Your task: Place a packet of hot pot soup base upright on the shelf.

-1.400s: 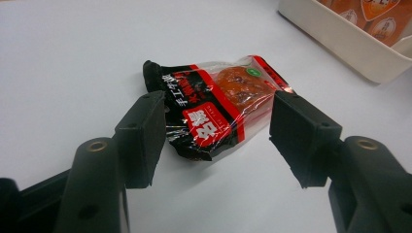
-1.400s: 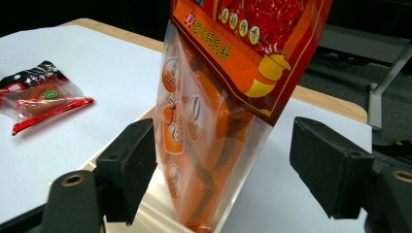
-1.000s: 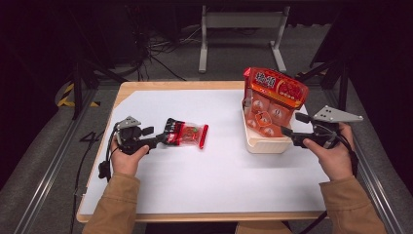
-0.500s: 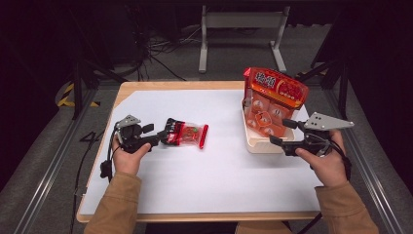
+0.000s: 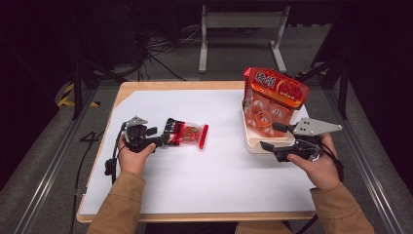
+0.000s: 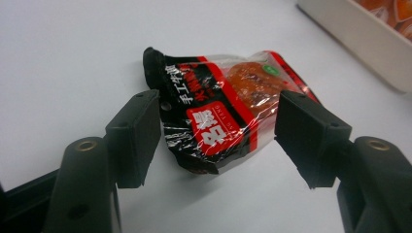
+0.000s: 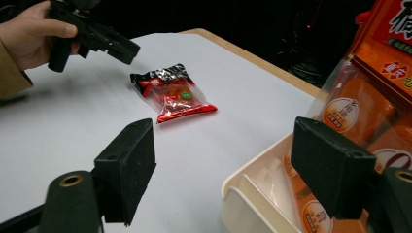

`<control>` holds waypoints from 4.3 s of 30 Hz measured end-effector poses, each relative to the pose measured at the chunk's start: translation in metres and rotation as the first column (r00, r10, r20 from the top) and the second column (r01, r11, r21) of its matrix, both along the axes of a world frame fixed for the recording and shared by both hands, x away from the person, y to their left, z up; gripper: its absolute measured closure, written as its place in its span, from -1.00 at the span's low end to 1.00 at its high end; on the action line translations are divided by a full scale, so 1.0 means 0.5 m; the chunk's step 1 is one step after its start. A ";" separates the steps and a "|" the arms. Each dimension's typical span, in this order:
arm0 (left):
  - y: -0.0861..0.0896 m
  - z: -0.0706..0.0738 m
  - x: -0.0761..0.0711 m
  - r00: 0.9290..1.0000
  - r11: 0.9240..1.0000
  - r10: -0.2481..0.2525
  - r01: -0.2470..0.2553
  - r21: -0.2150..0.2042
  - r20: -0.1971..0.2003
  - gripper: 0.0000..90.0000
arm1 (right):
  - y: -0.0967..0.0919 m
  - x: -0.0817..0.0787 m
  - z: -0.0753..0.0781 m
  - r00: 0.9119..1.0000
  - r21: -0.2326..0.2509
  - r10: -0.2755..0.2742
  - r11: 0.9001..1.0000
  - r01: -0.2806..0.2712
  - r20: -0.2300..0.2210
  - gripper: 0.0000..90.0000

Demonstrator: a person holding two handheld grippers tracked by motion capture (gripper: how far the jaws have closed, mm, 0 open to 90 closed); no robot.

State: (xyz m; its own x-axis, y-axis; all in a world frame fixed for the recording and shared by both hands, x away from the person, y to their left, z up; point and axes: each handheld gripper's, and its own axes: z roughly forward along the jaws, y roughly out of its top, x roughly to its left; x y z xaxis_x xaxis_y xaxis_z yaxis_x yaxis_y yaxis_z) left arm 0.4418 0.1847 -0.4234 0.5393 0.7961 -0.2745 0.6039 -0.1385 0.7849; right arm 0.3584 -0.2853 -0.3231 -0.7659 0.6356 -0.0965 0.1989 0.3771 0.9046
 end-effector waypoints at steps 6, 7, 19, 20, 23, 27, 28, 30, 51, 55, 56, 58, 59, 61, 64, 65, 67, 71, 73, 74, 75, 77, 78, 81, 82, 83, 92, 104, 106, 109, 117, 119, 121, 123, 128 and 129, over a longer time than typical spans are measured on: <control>-0.001 -0.019 0.003 0.998 0.999 0.043 -0.041 0.028 -0.056 0.04 | 0.003 0.000 -0.001 1.000 -0.005 0.005 1.000 -0.005 0.002 -0.45; 0.000 -0.020 0.003 0.997 0.999 0.042 -0.040 0.029 -0.063 0.06 | 0.002 0.001 -0.001 1.000 -0.005 0.005 1.000 -0.005 0.003 -0.45; -0.004 -0.041 0.012 0.988 1.000 0.013 -0.010 0.021 -0.156 -0.02 | 0.002 0.001 -0.002 1.000 -0.010 0.009 1.000 -0.009 0.006 -0.45; -0.004 -0.043 0.013 0.987 1.000 0.005 -0.002 0.019 -0.160 -0.03 | 0.002 0.001 -0.002 1.000 -0.012 0.009 1.000 -0.009 0.007 -0.45; -0.005 -0.048 0.015 0.985 1.000 -0.005 0.008 0.013 -0.172 -0.03 | 0.003 0.001 -0.003 1.000 -0.014 0.012 1.000 -0.012 0.007 -0.45; -0.008 -0.051 0.015 0.985 1.000 0.001 0.004 0.029 -0.173 0.00 | 0.004 0.000 -0.002 1.000 -0.015 0.015 1.000 -0.015 0.010 -0.45; -0.009 -0.051 0.015 0.985 0.999 0.005 0.001 0.035 -0.171 0.02 | 0.004 0.001 -0.002 1.000 -0.015 0.014 1.000 -0.014 0.012 -0.45; -0.011 -0.052 0.015 0.986 0.999 0.013 -0.004 0.050 -0.164 0.10 | 0.004 0.001 -0.003 1.000 -0.015 0.014 1.000 -0.013 0.010 -0.45; -0.039 -0.058 0.021 0.992 0.999 0.016 -0.011 0.043 -0.124 0.16 | 0.007 0.003 -0.007 1.000 -0.022 0.021 1.000 -0.021 0.010 -0.45; -0.035 -0.055 0.032 0.994 0.999 0.044 -0.042 0.022 -0.103 0.10 | 0.007 0.003 -0.007 1.000 -0.024 0.023 0.999 -0.022 0.010 -0.45; -0.034 -0.055 0.035 0.994 0.999 0.045 -0.045 0.003 -0.099 0.12 | 0.007 0.003 -0.007 1.000 -0.025 0.022 0.999 -0.022 0.010 -0.45; -0.034 -0.057 0.038 0.994 0.999 0.050 -0.051 -0.006 -0.102 0.13 | 0.007 0.004 -0.007 1.000 -0.026 0.022 0.999 -0.022 0.010 -0.45; -0.034 -0.060 0.041 0.994 0.999 0.048 -0.049 -0.005 -0.102 0.13 | 0.006 0.004 -0.007 1.000 -0.025 0.023 0.999 -0.022 0.010 -0.45; -0.034 -0.064 0.045 0.992 0.998 0.058 -0.060 -0.016 -0.110 0.17 | 0.006 0.004 -0.007 1.000 -0.026 0.021 0.999 -0.020 0.011 -0.45; -0.037 -0.071 0.051 0.990 0.998 0.056 -0.060 -0.033 -0.129 0.44 | 0.006 0.005 -0.009 1.000 -0.028 0.019 0.999 -0.019 0.007 -0.45; -0.041 -0.070 0.051 0.991 0.998 0.056 -0.058 -0.015 -0.122 0.50 | 0.007 0.005 -0.009 1.000 -0.030 0.021 0.999 -0.021 0.005 -0.45; -0.051 -0.069 0.050 0.993 0.999 0.042 -0.042 0.006 -0.109 0.68 | 0.009 0.004 -0.010 1.000 -0.030 0.027 0.999 -0.026 0.005 -0.45; -0.058 -0.068 0.049 0.996 1.000 0.018 -0.016 0.026 -0.093 0.87 | 0.008 0.004 -0.009 1.000 -0.027 0.025 0.999 -0.025 0.006 -0.45; -0.060 -0.068 0.048 0.996 0.999 0.018 -0.015 0.039 -0.088 0.92 | 0.008 0.003 -0.009 1.000 -0.026 0.026 0.999 -0.026 0.004 -0.45; -0.061 -0.068 0.048 0.996 0.999 0.014 -0.010 0.038 -0.089 0.95 | 0.008 0.003 -0.009 1.000 -0.028 0.026 0.999 -0.026 0.005 -0.45; -0.063 -0.068 0.047 0.996 0.999 0.015 -0.011 0.043 -0.087 0.96 | 0.008 0.003 -0.009 1.000 -0.028 0.026 0.999 -0.026 0.005 -0.45; -0.063 -0.067 0.046 0.996 0.999 0.015 -0.011 0.044 -0.084 0.98 | 0.009 0.004 -0.010 1.000 -0.029 0.026 0.999 -0.026 0.003 -0.45; -0.062 -0.067 0.046 0.997 0.999 0.013 -0.009 0.053 -0.076 0.99 | 0.009 0.004 -0.010 1.000 -0.029 0.027 0.999 -0.027 0.003 -0.45; -0.064 -0.064 0.042 0.998 0.998 0.011 -0.008 0.055 -0.062 1.00 | 0.009 0.005 -0.012 1.000 -0.031 0.026 0.999 -0.026 0.000 -0.45; -0.063 -0.061 0.041 0.999 0.998 0.005 -0.002 0.055 -0.052 1.00 | 0.009 0.006 -0.012 1.000 -0.030 0.026 0.999 -0.026 -0.001 -0.45; -0.063 -0.058 0.039 0.999 0.999 0.006 -0.003 0.047 -0.050 1.00 | 0.009 0.007 -0.013 1.000 -0.030 0.023 0.999 -0.023 -0.002 -0.45; -0.055 -0.007 0.017 0.999 0.999 -0.033 0.033 -0.006 0.039 1.00 | 0.008 0.006 -0.012 1.000 -0.029 0.027 0.999 -0.027 -0.006 -0.36; -0.070 0.072 -0.024 0.975 0.990 -0.124 0.134 -0.041 0.183 1.00 | 0.011 0.004 -0.010 0.999 -0.033 0.036 0.999 -0.037 -0.011 -0.29; -0.070 0.082 -0.029 0.972 0.989 -0.135 0.144 -0.036 0.192 1.00 | 0.011 0.004 -0.010 0.999 -0.033 0.036 0.999 -0.036 -0.011 -0.29; -0.070 0.096 -0.036 0.964 0.985 -0.160 0.169 -0.023 0.210 1.00 | 0.010 0.004 -0.010 0.999 -0.033 0.036 0.999 -0.036 -0.011 -0.27; -0.077 0.140 -0.058 0.942 0.974 -0.227 0.216 0.071 0.247 1.00 | 0.005 0.001 -0.004 0.999 -0.028 0.033 0.999 -0.033 -0.004 -0.26; -0.077 0.151 -0.065 0.937 0.969 -0.247 0.233 0.083 0.247 1.00 | 0.000 -0.001 0.000 1.000 -0.022 0.031 0.999 -0.031 0.000 -0.26; -0.078 0.160 -0.071 0.932 0.964 -0.264 0.250 0.090 0.248 1.00 | -0.004 -0.001 0.003 1.000 -0.016 0.029 0.999 -0.029 0.003 -0.26; -0.080 0.169 -0.077 0.926 0.957 -0.288 0.271 0.101 0.244 1.00 | -0.007 -0.002 0.005 1.000 -0.012 0.026 1.000 -0.026 0.004 -0.26; -0.083 0.189 -0.090 0.917 0.947 -0.319 0.299 0.115 0.239 1.00 | -0.018 -0.004 0.010 1.000 -0.016 0.029 0.999 -0.029 0.005 -0.21; -0.084 0.192 -0.093 0.917 0.946 -0.322 0.302 0.119 0.234 1.00 | -0.020 -0.005 0.011 1.000 -0.010 0.028 1.000 -0.028 0.004 -0.21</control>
